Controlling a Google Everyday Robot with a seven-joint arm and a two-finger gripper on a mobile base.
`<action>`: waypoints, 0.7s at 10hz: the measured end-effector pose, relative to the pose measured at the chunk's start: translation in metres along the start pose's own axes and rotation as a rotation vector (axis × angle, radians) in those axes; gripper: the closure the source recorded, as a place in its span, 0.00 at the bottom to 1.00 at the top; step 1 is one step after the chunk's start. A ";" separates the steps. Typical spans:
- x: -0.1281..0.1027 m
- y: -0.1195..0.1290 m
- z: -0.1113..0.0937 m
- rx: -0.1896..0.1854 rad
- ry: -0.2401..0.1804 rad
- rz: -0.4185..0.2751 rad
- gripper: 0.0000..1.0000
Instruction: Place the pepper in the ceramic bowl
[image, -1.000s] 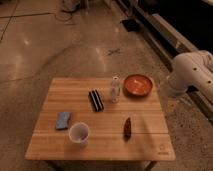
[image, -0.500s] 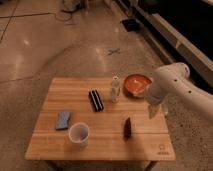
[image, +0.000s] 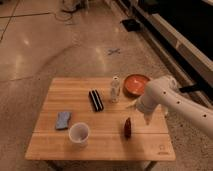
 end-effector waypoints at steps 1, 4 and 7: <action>0.000 0.006 0.013 -0.016 0.019 -0.023 0.20; -0.002 0.013 0.039 -0.058 0.058 -0.061 0.20; -0.007 0.013 0.058 -0.086 0.083 -0.074 0.20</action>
